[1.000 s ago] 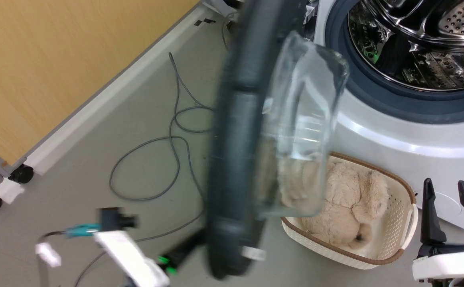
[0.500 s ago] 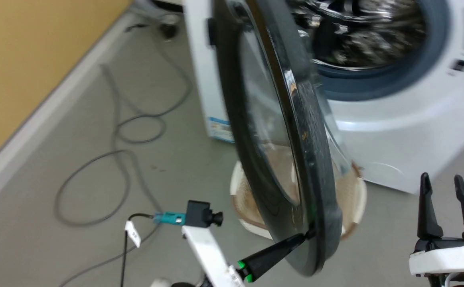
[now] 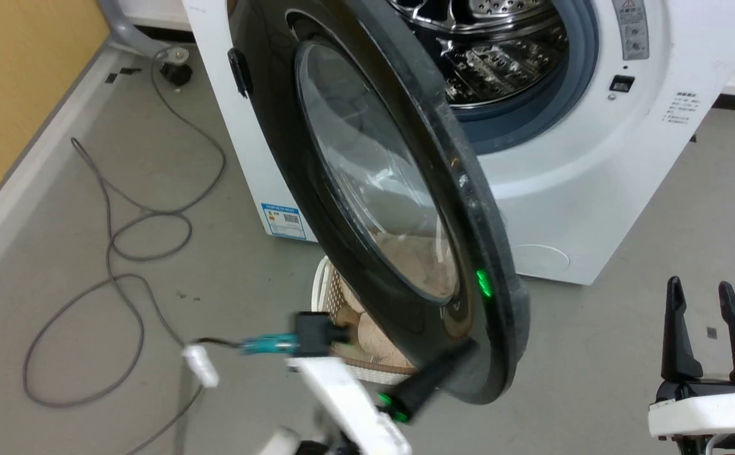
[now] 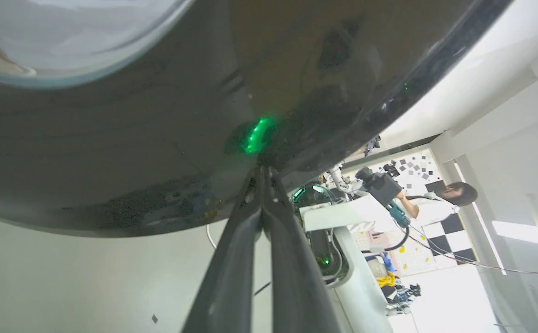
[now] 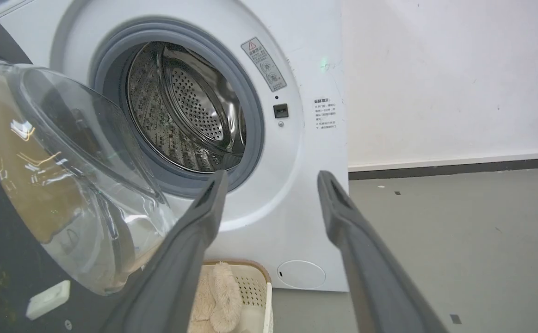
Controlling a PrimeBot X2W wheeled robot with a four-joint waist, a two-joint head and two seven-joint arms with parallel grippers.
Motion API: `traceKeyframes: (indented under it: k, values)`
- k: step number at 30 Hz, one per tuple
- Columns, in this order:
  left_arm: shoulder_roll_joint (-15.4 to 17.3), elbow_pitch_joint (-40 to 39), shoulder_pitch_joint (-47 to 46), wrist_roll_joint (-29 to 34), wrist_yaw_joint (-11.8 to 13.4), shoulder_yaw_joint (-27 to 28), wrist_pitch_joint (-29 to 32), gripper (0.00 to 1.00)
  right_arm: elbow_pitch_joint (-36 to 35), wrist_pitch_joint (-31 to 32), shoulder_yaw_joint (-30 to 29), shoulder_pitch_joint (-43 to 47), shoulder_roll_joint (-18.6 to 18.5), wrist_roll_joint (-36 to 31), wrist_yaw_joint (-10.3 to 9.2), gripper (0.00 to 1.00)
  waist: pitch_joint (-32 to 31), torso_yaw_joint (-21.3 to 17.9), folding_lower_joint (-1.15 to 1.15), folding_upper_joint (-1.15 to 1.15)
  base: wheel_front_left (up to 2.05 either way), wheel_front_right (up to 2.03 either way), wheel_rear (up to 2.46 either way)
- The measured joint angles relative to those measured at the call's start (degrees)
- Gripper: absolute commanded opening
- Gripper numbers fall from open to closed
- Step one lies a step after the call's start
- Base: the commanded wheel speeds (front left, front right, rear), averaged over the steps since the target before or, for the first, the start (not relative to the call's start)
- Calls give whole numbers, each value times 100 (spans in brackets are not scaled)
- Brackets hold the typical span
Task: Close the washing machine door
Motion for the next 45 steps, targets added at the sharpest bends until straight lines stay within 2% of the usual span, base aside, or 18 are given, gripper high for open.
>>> traceKeyframes:
  k: [3,7,9,10,11,12,16,17,18,20,21,22,23,27,30,32,38,45]
  values:
    - [408,-127,-78,441,0,-59,-869,0,-5,0,-23,2,0,59,0,100,-64,4,0,0,0,0,0]
    - [959,234,-292,1515,-1,-18,-2393,0,-59,0,-92,24,0,57,0,100,-147,54,0,0,0,0,0]
    - [1100,566,-352,1987,10,161,-2842,0,-76,0,-108,28,0,56,0,100,-197,82,0,0,0,0,0]
    - [1127,693,-369,2313,127,307,-2936,0,-82,0,-113,36,0,56,0,100,-224,97,0,0,0,0,0]
    - [1138,811,-412,3039,616,699,-2993,0,-98,0,-127,62,1,56,0,100,-272,122,0,0,0,0,0]
    - [1106,747,-417,3511,946,1039,-2999,0,-119,0,-135,77,0,56,0,100,-289,136,0,0,0,0,0]
    - [1084,330,-333,5250,1891,1803,-3005,0,-261,-1,-118,73,1,47,0,100,-338,143,0,0,0,0,0]
    - [1062,276,-228,5535,2068,1934,-3006,47,-303,0,-119,68,1,36,0,100,-349,140,0,0,0,0,0]
    - [1048,213,-97,5814,2234,2024,-3006,100,-366,0,-130,65,1,26,0,100,-358,138,0,0,0,0,0]
    - [1053,175,174,6226,2443,2143,-3007,100,-536,0,-134,26,1,-5,0,100,-383,138,0,0,0,0,0]
    - [1010,129,311,6301,2499,2205,-3007,100,-642,-1,-132,-13,2,-4,0,95,-393,143,0,0,0,0,0]
    - [976,80,436,6351,2517,2253,-3006,100,-751,-1,-142,-57,2,-2,0,36,-400,148,0,0,0,0,0]
    - [946,30,544,6394,2519,2298,-3006,100,-847,-1,-160,-122,2,54,0,0,-404,155,0,0,0,0,0]
    - [865,-141,808,6608,2399,2447,-3007,100,-1478,-1,-153,-472,1,432,-1,0,-410,210,0,0,0,0,0]
    - [747,-192,934,6651,2239,2550,-3007,100,-2012,-1,5,-749,4,996,0,0,-419,252,0,0,0,0,0]
    - [699,-191,998,6773,2192,2611,-3007,100,-2394,-2,233,-875,-4,1060,-1,0,-435,276,0,0,0,0,0]
    - [463,-100,1104,6912,2060,2816,-3007,100,-3038,-3,1690,-1029,-55,1074,-1,0,-470,315,0,0,0,0,0]
    - [256,-25,1160,7043,1855,3012,-3007,100,-2830,-2,3522,-1002,-955,1098,0,0,-483,295,0,0,0,0,0]
